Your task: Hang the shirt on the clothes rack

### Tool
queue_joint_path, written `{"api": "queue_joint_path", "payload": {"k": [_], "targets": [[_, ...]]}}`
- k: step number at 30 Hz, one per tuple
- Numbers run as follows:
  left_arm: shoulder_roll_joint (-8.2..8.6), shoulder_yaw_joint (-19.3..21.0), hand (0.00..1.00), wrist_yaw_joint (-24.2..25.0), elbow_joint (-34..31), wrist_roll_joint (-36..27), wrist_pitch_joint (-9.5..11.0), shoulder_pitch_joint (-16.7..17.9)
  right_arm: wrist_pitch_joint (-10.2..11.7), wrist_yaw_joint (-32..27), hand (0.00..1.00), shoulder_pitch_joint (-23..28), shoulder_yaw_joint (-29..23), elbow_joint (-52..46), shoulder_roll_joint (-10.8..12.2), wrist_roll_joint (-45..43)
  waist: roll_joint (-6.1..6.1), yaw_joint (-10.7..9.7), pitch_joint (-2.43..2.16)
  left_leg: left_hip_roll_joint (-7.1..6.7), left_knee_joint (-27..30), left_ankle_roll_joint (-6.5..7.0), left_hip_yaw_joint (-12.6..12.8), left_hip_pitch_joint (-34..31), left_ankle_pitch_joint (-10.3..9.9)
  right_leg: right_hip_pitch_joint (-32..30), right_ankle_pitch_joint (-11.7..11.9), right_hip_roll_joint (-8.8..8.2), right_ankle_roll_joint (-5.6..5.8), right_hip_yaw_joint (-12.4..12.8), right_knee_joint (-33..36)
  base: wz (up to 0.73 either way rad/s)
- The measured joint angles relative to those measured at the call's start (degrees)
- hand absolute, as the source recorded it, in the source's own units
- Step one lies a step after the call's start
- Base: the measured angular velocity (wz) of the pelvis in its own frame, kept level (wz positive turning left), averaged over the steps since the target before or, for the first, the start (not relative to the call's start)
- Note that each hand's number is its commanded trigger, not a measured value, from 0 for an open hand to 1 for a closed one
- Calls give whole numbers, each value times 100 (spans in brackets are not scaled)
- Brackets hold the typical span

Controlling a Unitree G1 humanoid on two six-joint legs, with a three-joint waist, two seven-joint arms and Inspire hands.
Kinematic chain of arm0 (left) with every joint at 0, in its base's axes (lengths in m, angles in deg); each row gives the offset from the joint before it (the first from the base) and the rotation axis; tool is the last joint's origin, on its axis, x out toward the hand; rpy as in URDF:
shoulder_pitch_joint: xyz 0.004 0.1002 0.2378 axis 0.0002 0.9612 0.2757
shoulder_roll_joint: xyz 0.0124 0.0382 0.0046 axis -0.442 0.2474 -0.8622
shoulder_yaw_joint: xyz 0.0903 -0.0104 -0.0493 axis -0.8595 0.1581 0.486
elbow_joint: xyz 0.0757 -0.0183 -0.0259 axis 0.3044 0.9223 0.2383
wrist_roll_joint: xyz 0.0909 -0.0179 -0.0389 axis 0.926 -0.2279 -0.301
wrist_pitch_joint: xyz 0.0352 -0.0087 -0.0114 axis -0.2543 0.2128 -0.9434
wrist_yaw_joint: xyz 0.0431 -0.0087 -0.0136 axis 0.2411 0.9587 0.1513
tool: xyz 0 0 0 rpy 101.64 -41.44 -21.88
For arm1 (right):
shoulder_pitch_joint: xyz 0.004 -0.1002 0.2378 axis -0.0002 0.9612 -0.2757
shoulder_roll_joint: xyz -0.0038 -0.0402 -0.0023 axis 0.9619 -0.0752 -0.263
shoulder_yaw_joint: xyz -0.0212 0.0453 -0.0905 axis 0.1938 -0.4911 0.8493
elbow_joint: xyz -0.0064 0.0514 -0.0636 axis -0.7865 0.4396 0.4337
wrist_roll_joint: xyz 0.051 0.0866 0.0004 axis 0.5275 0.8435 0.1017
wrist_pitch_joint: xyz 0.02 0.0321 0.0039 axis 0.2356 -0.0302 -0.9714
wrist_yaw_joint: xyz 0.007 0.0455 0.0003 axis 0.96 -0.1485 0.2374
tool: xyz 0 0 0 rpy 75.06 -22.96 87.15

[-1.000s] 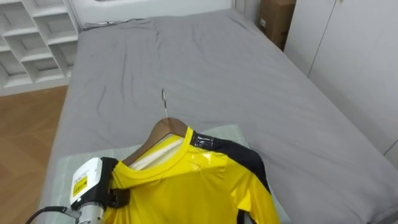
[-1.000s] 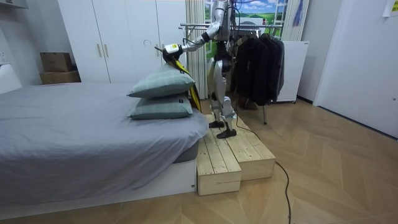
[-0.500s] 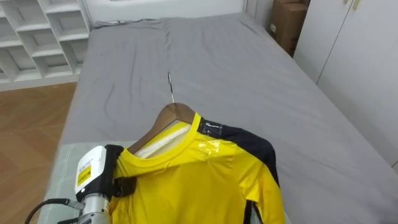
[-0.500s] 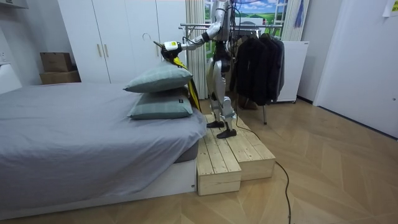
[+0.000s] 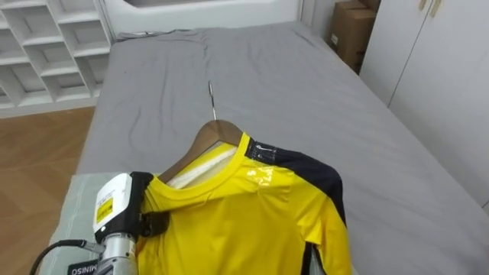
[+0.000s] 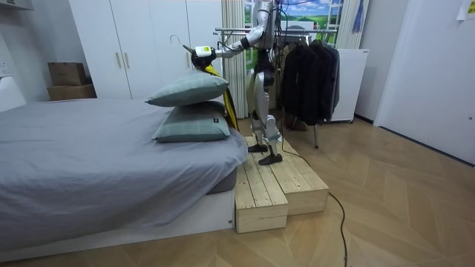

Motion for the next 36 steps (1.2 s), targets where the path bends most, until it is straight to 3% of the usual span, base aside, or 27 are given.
{"api": "queue_joint_path", "payload": {"k": [9, 10, 11, 13, 14, 16, 18, 19, 21, 22, 23, 36], "targets": [[0, 1, 100, 0, -32, 1, 0, 25, -5, 2, 0, 1, -6, 4, 1, -6, 13, -6, -1, 0, -8, 0, 2, 29, 0, 12, 0, 4, 0, 17, 11, -1], [0, 1, 96, 0, -32, 1, 0, 28, -5, 3, 0, 2, -6, 4, 1, -5, 13, -6, -2, 0, -8, 0, 2, 30, 0, 12, 0, 4, 0, 16, 11, 0], [0, 1, 80, 0, -32, 2, 0, 29, -5, 3, 0, 2, -6, 6, 1, -4, 16, -6, -2, 0, -8, 0, 3, 32, 0, 12, 1, 4, 0, 18, 11, 0], [0, 1, 70, -1, -32, 2, 0, 30, -5, 3, 0, 2, -6, 13, 1, -4, 18, -5, -3, 0, -9, 0, 3, 37, 0, 15, 1, 4, 0, 21, 15, 0], [0, 1, 58, -2, -32, 0, 0, 31, -5, 3, 0, 2, -6, 21, 2, -4, 19, -6, -3, 0, -9, 0, 4, 40, 0, 18, 1, 4, 0, 21, 16, 0], [0, 1, 54, -163, -66, -1, 12, 31, -5, 3, 0, 3, -6, 39, 1, -3, 24, -3, -4, 0, -10, 0, 6, 49, 0, 23, 1, 5, 0, 26, 17, 0], [-6, 21, 30, -384, -282, -16, 37, 31, -7, 2, 0, 16, -6, 50, 1, -7, 34, 8, -10, -2, -14, 0, 6, 67, 0, 42, 1, 3, 0, 25, 18, 0], [-22, 43, 45, -510, -400, -48, 117, 32, -9, 3, 0, 15, -6, 52, 1, -8, 44, 12, -17, -3, -15, 0, 6, 91, 0, 67, 1, 2, 0, 22, 17, 0], [-30, 89, 54, -636, -501, -107, 199, 33, -9, 6, 0, 12, -6, 52, 1, -8, 55, 12, -23, -5, -33, 0, 10, 170, 0, 141, 0, 2, 2, 25, 11, 0], [-30, 115, 91, -649, -540, -122, 215, 38, -9, 8, 0, 9, -6, 53, 1, -7, 56, 12, -23, -7, -37, 0, 11, 183, 0, 168, -3, 2, 5, 24, 4, 0], [-31, 137, 100, -669, -606, -173, 238, 46, -11, 17, 0, 9, -6, 57, 1, -7, 57, 21, -25, -11, -42, 0, 11, 213, 0, 200, -11, 3, 16, 40, -3, 0], [-30, 252, 100, -683, -705, -234, 252, 136, -135, 198, 0, 122, -2, 210, 2, -157, 28, 89, -42, -19, -87, 0, 92, 275, 0, 195, -20, 15, 29, 136, 21, -2]]}}
